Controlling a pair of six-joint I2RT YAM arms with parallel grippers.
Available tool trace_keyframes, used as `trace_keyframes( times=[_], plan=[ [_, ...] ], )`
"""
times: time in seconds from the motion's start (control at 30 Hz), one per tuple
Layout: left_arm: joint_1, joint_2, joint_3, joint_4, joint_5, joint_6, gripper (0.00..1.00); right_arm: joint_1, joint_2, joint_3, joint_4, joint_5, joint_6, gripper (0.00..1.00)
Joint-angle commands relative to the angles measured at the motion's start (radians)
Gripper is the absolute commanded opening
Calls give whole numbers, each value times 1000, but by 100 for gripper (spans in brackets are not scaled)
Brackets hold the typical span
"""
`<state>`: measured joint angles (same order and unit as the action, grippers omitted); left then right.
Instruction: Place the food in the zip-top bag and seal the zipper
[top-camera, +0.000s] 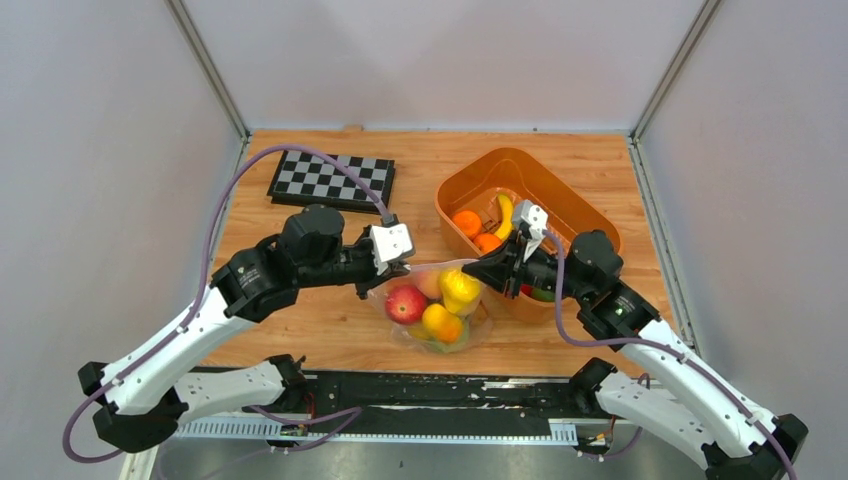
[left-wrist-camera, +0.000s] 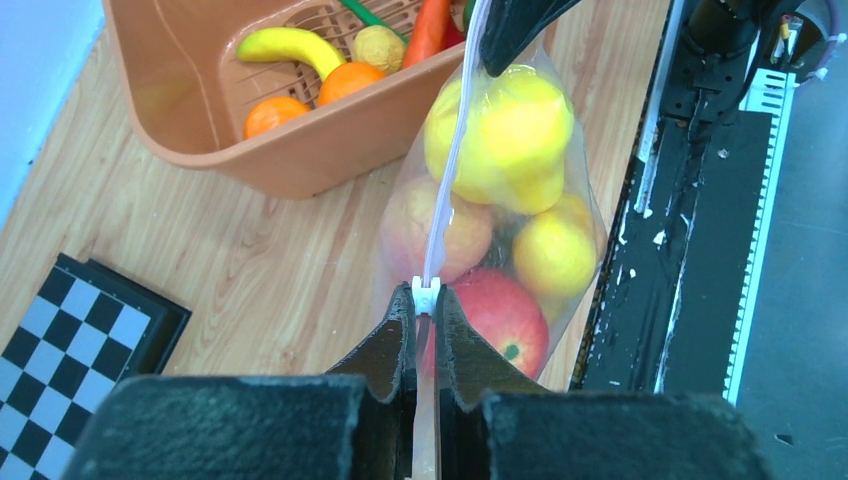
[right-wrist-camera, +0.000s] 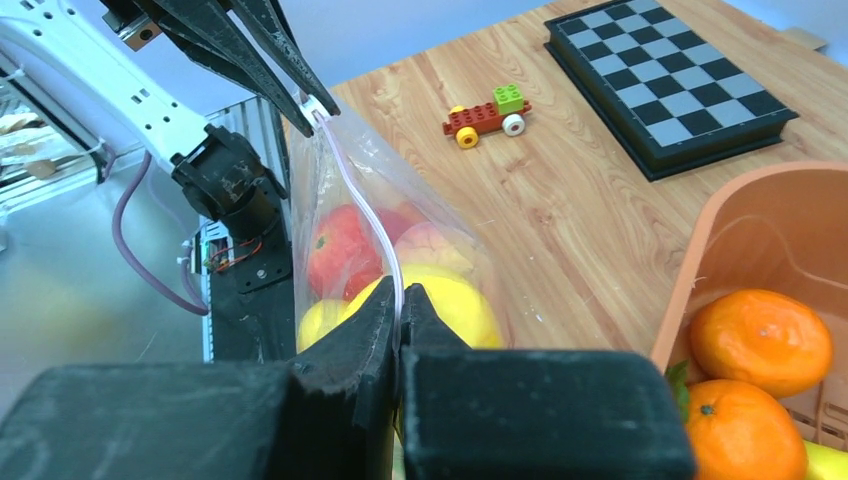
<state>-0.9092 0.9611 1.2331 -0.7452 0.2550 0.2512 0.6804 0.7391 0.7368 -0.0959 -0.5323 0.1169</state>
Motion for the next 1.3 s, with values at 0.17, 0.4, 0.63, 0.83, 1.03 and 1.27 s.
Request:
trace_keyframes(
  times=[0.17, 0.4, 0.63, 0.83, 1.03, 1.27],
  plan=[
    [6, -22, 5, 37, 19, -23, 2, -3, 137, 212, -97, -216, -46, 40],
    [6, 21, 30, 62, 65, -28, 2, -4, 247, 364, -278, -246, -240, 74],
    [6, 26, 41, 100, 96, -36, 2, -4, 364, 498, -394, -270, -386, 77],
    [6, 39, 51, 116, 110, -49, 2, 10, 449, 609, -485, -315, -465, 66],
    [6, 48, 53, 125, 111, -63, 2, 69, 503, 641, -542, -308, -485, 52],
    [6, 47, 55, 120, 113, -68, 3, 108, 510, 618, -532, -251, -493, 34]
  ],
)
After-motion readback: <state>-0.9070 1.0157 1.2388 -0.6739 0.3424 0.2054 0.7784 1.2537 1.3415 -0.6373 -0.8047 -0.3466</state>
